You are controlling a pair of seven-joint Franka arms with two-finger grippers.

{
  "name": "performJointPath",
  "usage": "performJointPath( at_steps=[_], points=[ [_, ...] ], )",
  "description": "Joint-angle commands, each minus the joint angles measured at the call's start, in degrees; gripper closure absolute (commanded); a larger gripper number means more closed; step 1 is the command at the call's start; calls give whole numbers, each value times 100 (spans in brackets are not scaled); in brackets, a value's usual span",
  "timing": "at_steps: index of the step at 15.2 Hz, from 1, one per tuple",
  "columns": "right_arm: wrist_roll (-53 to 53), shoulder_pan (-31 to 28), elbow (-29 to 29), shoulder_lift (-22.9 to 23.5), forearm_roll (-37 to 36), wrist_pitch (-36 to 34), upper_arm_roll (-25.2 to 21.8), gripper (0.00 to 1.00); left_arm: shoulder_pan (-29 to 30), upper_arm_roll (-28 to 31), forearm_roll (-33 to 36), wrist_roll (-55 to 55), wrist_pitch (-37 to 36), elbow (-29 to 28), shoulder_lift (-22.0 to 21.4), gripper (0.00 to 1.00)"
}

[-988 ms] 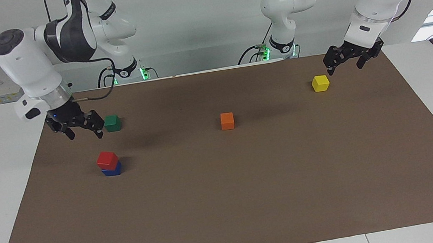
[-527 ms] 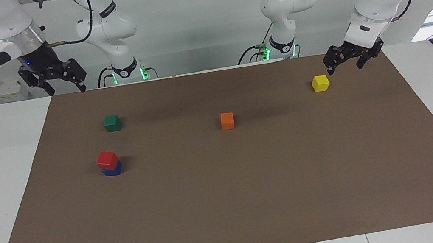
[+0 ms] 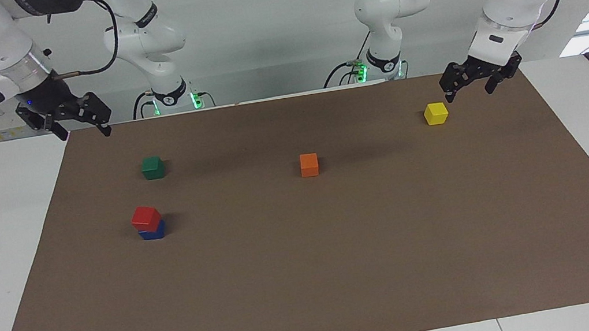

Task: Transfer red block to right arm and stack on blue block
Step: 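Open the right gripper and withdraw it from the stacked cubes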

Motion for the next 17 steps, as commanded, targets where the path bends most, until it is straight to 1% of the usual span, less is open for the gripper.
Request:
performJointPath(
  at_steps=[1, 4, 6, 7, 11, 14, 17],
  points=[
    [-119, -76, 75, 13, -112, -16, 29, 0, -57, 61, -15, 14, -67, -66, -86, 0],
    [-136, -76, 40, -5, -287, 45, 20, 0, -57, 70, -15, 14, -67, -66, -86, 0],
    [-294, -111, 40, -5, -559, 64, 29, 0, -57, 70, -15, 14, -67, -66, -86, 0],
    [-382, -120, 40, -5, -578, 72, 20, 0, -57, 70, -15, 14, -67, -66, -86, 0],
    [-365, -190, 22, -5, -560, 72, 29, 0, -57, 70, -15, 14, -67, -66, -86, 0],
    [-348, -199, -205, -93, -499, 230, 29, 0, -57, 70, -15, 14, -67, -66, -86, 0],
    [-348, -208, -206, -102, -403, 204, 29, 0, -57, 70, -15, 14, -67, -66, -86, 0]
  ],
)
